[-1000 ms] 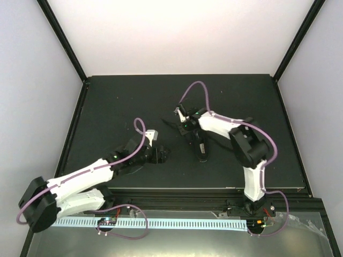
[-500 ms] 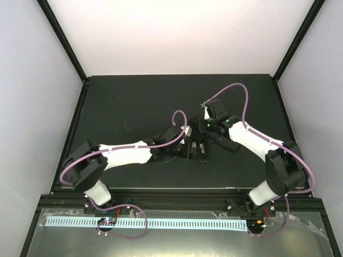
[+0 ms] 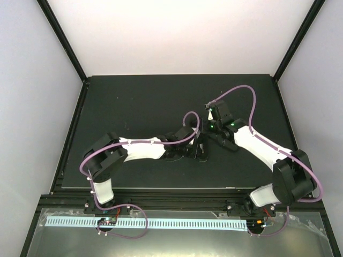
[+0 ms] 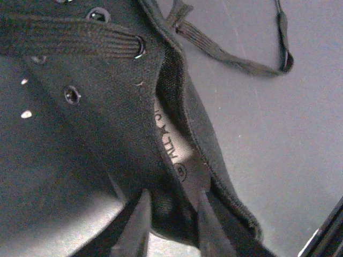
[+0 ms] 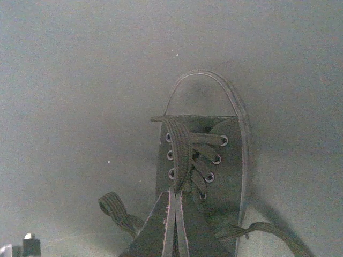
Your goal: Tie the shoes
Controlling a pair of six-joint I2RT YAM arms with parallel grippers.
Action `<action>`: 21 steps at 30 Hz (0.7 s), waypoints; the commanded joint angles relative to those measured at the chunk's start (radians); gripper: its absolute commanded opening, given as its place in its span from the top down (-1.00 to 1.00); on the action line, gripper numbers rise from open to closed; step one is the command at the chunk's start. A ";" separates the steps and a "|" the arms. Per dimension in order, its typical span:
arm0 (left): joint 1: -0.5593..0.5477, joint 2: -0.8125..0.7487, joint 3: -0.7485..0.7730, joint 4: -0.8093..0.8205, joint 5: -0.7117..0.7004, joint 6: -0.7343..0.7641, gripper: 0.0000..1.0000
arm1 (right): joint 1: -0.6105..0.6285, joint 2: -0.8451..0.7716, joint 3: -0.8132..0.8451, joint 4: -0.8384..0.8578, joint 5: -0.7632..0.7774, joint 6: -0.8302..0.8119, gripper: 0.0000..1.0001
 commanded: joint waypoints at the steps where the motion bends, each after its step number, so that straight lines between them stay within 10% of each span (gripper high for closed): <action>1: -0.029 -0.007 0.034 -0.093 -0.075 0.038 0.60 | -0.003 -0.027 -0.003 0.002 0.004 0.014 0.97; 8: -0.047 -0.137 -0.036 -0.199 -0.200 0.040 0.97 | 0.024 -0.053 -0.012 0.001 -0.040 0.052 0.97; 21: -0.142 -0.460 -0.297 -0.281 -0.112 -0.047 0.86 | 0.168 -0.120 -0.059 0.038 -0.033 0.199 0.97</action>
